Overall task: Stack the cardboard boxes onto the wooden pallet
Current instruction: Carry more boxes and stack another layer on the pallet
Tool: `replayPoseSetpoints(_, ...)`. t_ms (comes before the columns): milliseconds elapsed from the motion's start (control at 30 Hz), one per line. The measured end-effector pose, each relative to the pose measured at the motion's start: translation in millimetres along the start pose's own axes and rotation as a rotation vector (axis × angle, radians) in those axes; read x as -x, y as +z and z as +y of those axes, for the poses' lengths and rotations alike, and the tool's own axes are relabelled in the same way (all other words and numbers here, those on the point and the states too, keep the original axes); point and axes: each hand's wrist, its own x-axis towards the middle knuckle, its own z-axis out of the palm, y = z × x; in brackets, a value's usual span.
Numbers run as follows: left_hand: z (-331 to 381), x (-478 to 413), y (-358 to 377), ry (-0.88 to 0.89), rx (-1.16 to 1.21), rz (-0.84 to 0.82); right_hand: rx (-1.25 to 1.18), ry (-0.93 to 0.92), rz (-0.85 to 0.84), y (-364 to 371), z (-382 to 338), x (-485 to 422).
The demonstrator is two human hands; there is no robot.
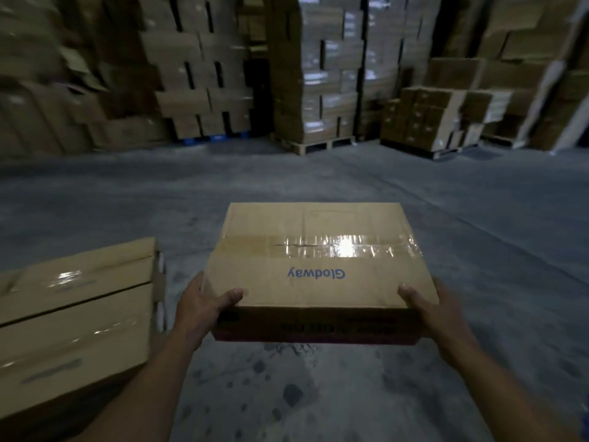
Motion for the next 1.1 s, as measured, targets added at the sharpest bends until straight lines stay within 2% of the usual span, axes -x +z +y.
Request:
replayPoseSetpoints(267,-38,153,-108,-0.042,-0.007,0.133,-0.004,-0.063,-0.103,20,10,139)
replayPoseSetpoints(500,-62,288,-166,-0.174,0.018,0.189,0.013,0.012,-0.193,31,38,236)
replayPoseSetpoints(767,-83,354,-211,-0.236,0.059,0.368,0.045,-0.092,-0.345,81,28,265)
replayPoseSetpoints(900,-100,382,-240,-0.268,0.029,0.44,0.009,-0.085,-0.462,106,19,285)
replayPoseSetpoints(1100,-137,385,-304,-0.276,0.054,0.495,0.025,-0.085,-0.484,164,10,320)
